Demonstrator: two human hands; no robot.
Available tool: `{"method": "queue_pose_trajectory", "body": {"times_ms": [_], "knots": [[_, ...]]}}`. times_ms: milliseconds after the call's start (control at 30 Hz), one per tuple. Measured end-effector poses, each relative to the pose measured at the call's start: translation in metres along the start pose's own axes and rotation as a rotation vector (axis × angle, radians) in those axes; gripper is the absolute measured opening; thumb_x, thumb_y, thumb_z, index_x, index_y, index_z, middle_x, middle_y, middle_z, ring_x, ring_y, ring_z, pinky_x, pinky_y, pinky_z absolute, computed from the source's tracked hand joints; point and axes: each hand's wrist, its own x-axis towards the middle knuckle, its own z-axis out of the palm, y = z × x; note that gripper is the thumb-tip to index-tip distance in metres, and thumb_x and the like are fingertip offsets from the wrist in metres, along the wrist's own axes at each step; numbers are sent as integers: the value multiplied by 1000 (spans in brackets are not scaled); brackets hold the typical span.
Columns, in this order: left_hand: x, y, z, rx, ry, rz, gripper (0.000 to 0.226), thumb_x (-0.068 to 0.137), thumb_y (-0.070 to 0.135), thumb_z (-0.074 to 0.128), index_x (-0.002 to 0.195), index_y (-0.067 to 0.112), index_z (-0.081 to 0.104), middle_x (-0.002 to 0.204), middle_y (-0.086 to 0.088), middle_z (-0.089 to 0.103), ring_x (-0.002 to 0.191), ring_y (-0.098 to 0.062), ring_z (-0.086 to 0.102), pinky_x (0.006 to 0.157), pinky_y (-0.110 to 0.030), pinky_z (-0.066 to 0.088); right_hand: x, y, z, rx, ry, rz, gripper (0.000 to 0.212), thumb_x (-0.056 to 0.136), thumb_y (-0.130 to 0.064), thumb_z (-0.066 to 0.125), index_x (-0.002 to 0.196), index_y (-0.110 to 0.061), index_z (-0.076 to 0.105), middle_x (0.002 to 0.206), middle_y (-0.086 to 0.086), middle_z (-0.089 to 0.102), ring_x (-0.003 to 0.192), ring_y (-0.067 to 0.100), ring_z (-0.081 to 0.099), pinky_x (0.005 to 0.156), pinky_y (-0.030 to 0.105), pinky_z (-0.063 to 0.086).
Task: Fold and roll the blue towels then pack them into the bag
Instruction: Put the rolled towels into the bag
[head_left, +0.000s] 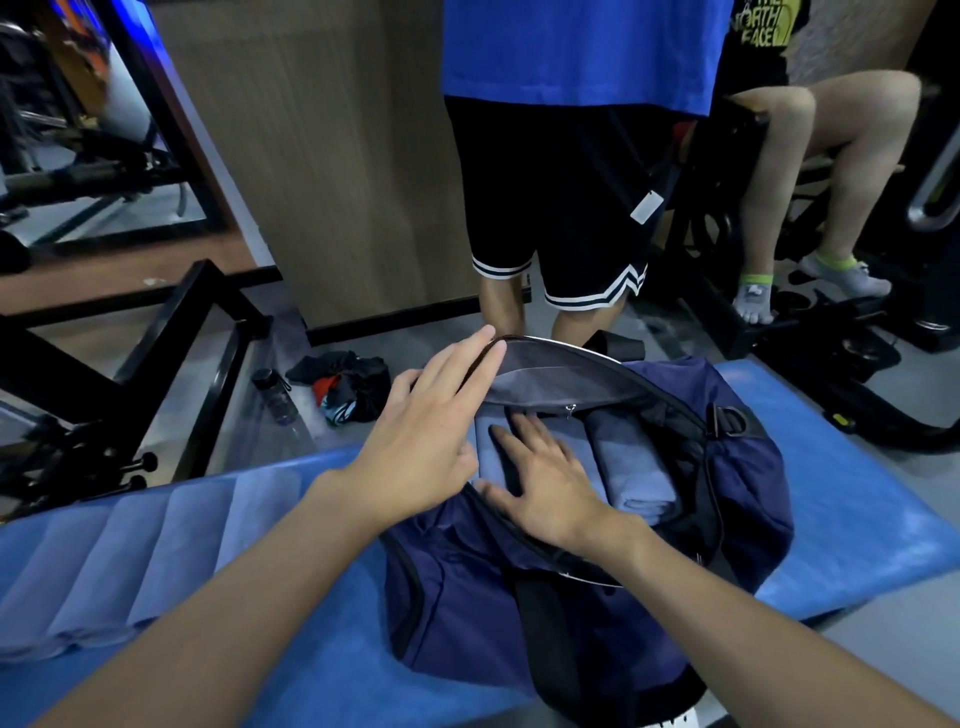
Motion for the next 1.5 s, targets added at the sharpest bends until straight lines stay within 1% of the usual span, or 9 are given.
{"method": "queue_pose_trajectory", "body": {"times_ms": [233,333,467,733,867,1033,1167,1400,1500], "knots": [[-11,-5,10,-76,-61,-76,107,82,14,64,156,38,-9,162,9,-20,149,-12,-13,117,-31,4,-20,-1,-17,35,26,-9,69,95,-57,43,153,-24,24,162,-4,12,150,13,4,121,41,10],[-17,-5,6,-151,-5,-54,94,86,16,61,157,40,5,164,8,-2,150,-12,-5,119,-34,9,-31,-8,-23,19,174,-60,41,96,-36,50,133,-18,54,132,-2,51,126,21,41,107,38,35],[-51,-18,2,-359,115,-120,70,94,30,53,155,38,19,155,16,28,146,-7,20,118,-40,26,-37,-47,-34,64,377,-263,16,87,-14,54,98,-15,67,91,-1,61,91,21,52,83,39,47],[-160,-95,25,-250,119,-573,73,83,54,27,144,18,47,147,1,48,140,-22,39,113,-49,33,-31,-158,12,282,174,-438,14,88,-11,54,95,-13,66,90,-2,61,85,14,55,80,32,47],[-209,-128,34,-111,52,-693,76,80,55,26,139,17,54,143,-6,52,137,-27,44,107,-52,38,-12,-188,56,207,57,-337,13,90,-14,52,95,-15,64,95,-2,59,89,18,56,83,38,48],[-248,-148,43,-118,3,-780,83,79,64,17,144,24,48,157,-3,36,151,-24,20,119,-47,18,13,-215,98,171,-86,-181,13,93,-19,49,93,-14,61,99,0,53,88,20,54,81,41,50],[-273,-158,62,-70,-7,-735,70,89,59,25,142,21,52,155,-3,41,148,-26,28,119,-42,17,34,-227,129,154,-140,-56,26,96,-32,52,113,-12,53,112,8,50,99,25,51,80,32,43],[-276,-160,72,-37,44,-715,53,92,48,36,136,23,54,148,-3,47,141,-27,39,117,-42,15,56,-233,158,419,-164,243,64,83,-33,73,130,-11,33,114,4,49,105,25,54,73,28,42],[-275,-162,75,-48,61,-719,53,92,48,35,135,24,54,147,-2,47,141,-25,37,117,-42,15,58,-233,162,614,-180,366,48,78,-24,77,111,-10,45,102,2,58,87,17,57,57,26,46]]}}
